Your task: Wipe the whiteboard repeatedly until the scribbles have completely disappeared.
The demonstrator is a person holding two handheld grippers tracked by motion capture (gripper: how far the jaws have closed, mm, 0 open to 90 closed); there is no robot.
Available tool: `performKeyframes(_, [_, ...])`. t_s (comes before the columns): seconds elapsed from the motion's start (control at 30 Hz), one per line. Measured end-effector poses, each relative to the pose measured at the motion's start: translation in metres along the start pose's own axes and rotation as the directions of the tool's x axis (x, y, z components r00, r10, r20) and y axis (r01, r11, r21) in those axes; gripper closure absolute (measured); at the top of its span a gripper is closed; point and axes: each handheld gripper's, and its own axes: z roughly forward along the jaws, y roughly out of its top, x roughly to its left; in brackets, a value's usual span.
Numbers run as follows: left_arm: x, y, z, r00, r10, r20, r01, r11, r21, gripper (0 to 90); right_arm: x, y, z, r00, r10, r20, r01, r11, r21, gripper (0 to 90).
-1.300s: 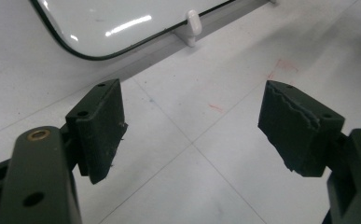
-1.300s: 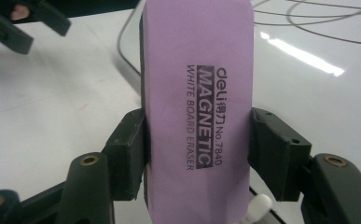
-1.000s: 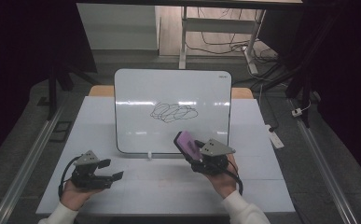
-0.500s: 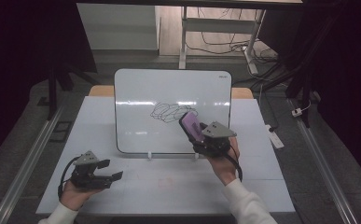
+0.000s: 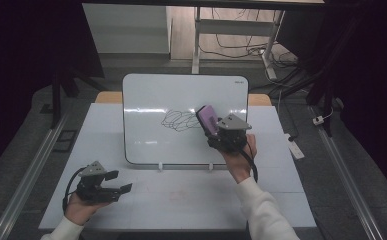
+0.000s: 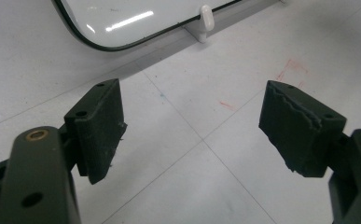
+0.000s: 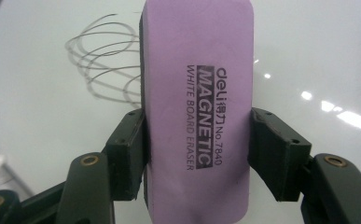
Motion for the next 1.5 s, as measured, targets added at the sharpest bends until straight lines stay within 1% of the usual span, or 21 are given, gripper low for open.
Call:
performKeyframes(0.1, [0.000,0.000,0.000,1.0000,0.002,0.000,-0.002,1.0000,0.003,22.9,-0.006,0.007,0.008,0.9992,0.006,0.040,-0.007,1.000,0.017,39.5])
performKeyframes(0.27, [0.001,0.000,0.000,1.0000,-0.005,0.004,0.005,1.0000,0.003,23.1,-0.010,0.012,0.014,0.9977,0.017,0.066,-0.019,0.999,0.037,39.6])
performKeyframes(0.3, [0.001,0.000,0.000,1.0000,-0.005,0.003,0.005,1.0000,0.003,23.1,-0.008,0.014,0.017,0.9971,0.007,0.075,-0.011,0.999,0.054,39.7])
performKeyframes(0.4, [0.001,-0.001,0.000,1.0000,-0.005,0.002,0.005,1.0000,0.004,23.1,-0.003,0.016,0.020,0.9967,-0.010,0.080,0.005,0.998,0.059,39.8])
performKeyframes(0.47, [0.001,-0.001,0.000,1.0000,-0.004,0.003,0.004,1.0000,0.003,23.2,0.006,0.018,0.026,0.9988,-0.009,0.049,0.006,0.998,0.060,39.9])
performKeyframes(0.53, [0.001,-0.001,0.000,1.0000,-0.003,0.003,0.003,1.0000,0.003,23.2,0.011,0.020,0.029,0.9993,-0.010,0.036,0.007,0.998,0.062,39.9])
performKeyframes(0.63, [0.001,-0.001,0.000,1.0000,-0.001,0.002,0.001,1.0000,0.005,23.2,0.031,0.023,0.040,0.9995,-0.023,-0.022,0.024,0.997,0.066,40.0])
performKeyframes(0.67, [0.001,0.000,0.000,1.0000,-0.001,0.001,0.001,1.0000,0.005,23.2,0.031,0.023,0.040,0.9995,-0.023,-0.022,0.024,0.997,0.066,40.0])
performKeyframes(0.7, [0.001,0.000,-0.001,1.0000,0.000,-0.001,0.000,1.0000,0.003,23.2,0.038,0.024,0.042,0.9979,-0.057,-0.030,0.059,0.996,0.073,40.0])
performKeyframes(0.73, [0.002,0.000,-0.001,1.0000,-0.001,0.000,0.001,1.0000,0.002,23.2,0.038,0.024,0.042,0.9979,-0.057,-0.030,0.059,0.996,0.073,40.0])
performKeyframes(0.8, [0.004,-0.001,-0.002,1.0000,-0.007,-0.004,0.007,1.0000,-0.002,23.2,0.030,0.023,0.039,0.9982,-0.022,-0.056,0.026,0.997,0.070,40.1])
performKeyframes(0.83, [0.005,-0.001,-0.003,0.9999,-0.011,-0.004,0.011,0.9999,-0.004,23.2,0.030,0.023,0.039,0.9982,-0.022,-0.056,0.026,0.997,0.070,40.1])
performKeyframes(0.97, [0.008,-0.002,-0.004,0.9998,-0.019,-0.006,0.019,0.9998,-0.007,23.2,0.014,0.021,0.032,0.9999,-0.012,0.005,0.012,0.998,0.056,40.1])
performKeyframes(1.0, [0.008,-0.003,-0.005,0.9997,-0.022,-0.007,0.022,0.9997,-0.008,23.2,0.003,0.020,0.027,0.9995,0.000,0.033,-0.002,0.999,0.047,40.1])
performKeyframes(1.03, [0.009,-0.003,-0.005,0.9997,-0.025,-0.007,0.025,0.9997,-0.008,23.2,0.003,0.020,0.027,0.9995,0.000,0.033,-0.002,0.999,0.047,40.1])
performKeyframes(1.17, [0.009,-0.003,-0.005,0.9996,-0.028,-0.005,0.028,0.9996,-0.011,23.2,-0.016,0.020,0.021,0.9964,0.044,0.073,-0.046,0.998,0.032,40.1])
performKeyframes(1.23, [0.009,-0.002,-0.005,0.9996,-0.026,-0.006,0.026,0.9996,-0.009,23.2,-0.018,0.021,0.021,0.9953,0.066,0.071,-0.068,0.997,0.029,40.1])
performKeyframes(1.3, [0.008,-0.002,-0.004,0.9997,-0.024,-0.006,0.024,0.9997,-0.005,23.2,-0.013,0.022,0.025,0.9941,0.051,0.096,-0.054,0.998,0.031,40.1])
performKeyframes(1.33, [0.008,-0.003,-0.003,0.9997,-0.025,-0.006,0.025,0.9997,-0.004,23.2,-0.009,0.023,0.027,0.9946,0.051,0.091,-0.053,0.998,0.027,40.1])
performKeyframes(1.4, [0.009,-0.003,-0.002,0.9996,-0.026,-0.006,0.026,0.9997,-0.002,23.2,0.002,0.026,0.032,0.9975,0.036,0.061,-0.037,0.999,0.023,40.1])
performKeyframes(1.5, [0.009,-0.003,-0.003,0.9996,-0.028,-0.006,0.028,0.9996,-0.003,23.3,0.025,0.029,0.042,0.9999,-0.002,0.011,0.002,0.999,0.033,40.1])
